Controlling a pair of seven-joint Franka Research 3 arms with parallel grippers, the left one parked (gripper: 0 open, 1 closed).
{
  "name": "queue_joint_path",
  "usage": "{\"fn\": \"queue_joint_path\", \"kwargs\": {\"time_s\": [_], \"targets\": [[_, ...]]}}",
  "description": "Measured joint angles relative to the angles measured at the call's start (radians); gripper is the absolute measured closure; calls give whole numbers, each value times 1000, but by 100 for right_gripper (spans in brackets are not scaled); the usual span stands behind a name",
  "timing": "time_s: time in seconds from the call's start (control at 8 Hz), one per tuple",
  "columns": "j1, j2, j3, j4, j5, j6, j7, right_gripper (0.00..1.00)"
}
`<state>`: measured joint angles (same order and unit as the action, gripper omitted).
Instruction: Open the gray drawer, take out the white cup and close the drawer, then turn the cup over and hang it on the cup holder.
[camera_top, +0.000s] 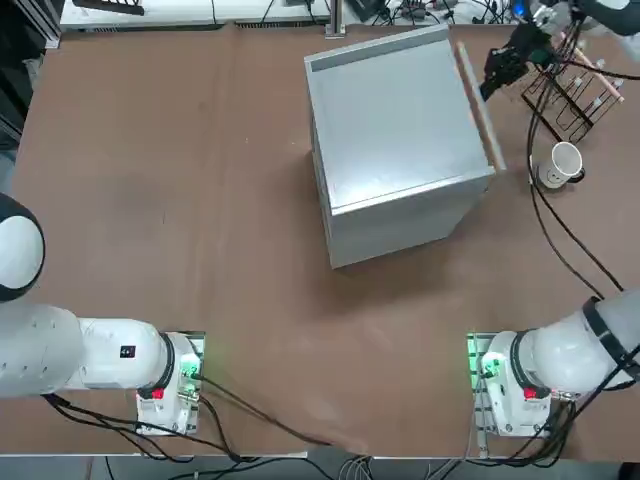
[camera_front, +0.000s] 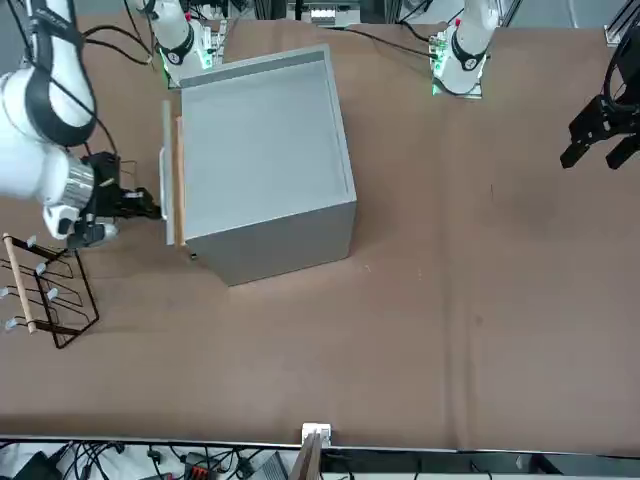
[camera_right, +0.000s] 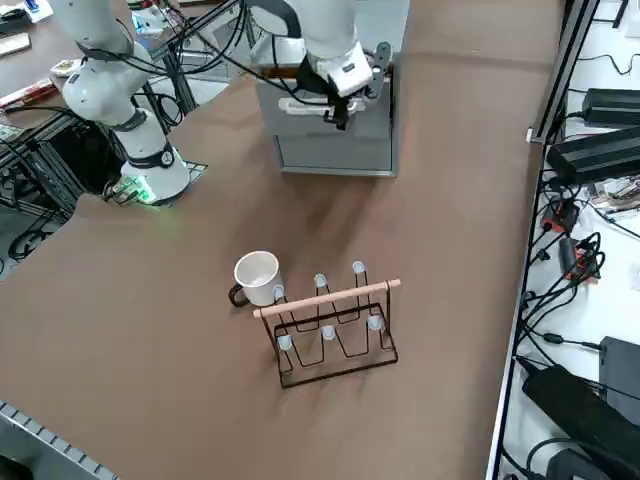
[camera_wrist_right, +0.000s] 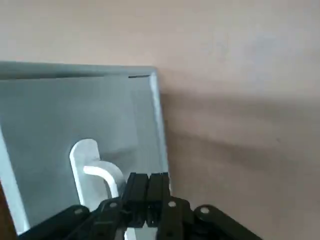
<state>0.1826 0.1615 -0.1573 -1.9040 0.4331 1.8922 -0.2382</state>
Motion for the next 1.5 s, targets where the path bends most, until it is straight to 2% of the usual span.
{"fn": "queue_joint_path", "kwargs": {"time_s": [0.25, 0.75, 1.0, 1.12, 1.25, 1.5], "targets": [[49, 6, 0, -1, 6, 6, 49, 99], [62, 2, -4, 10, 16, 22, 69, 99], [62, -7, -10, 80, 5, 15, 81, 99], [61, -17, -19, 128, -41, -21, 93, 98], [59, -27, -36, 185, -104, -82, 115, 98], [48, -45, -114, 302, -207, -242, 115, 98]]}}
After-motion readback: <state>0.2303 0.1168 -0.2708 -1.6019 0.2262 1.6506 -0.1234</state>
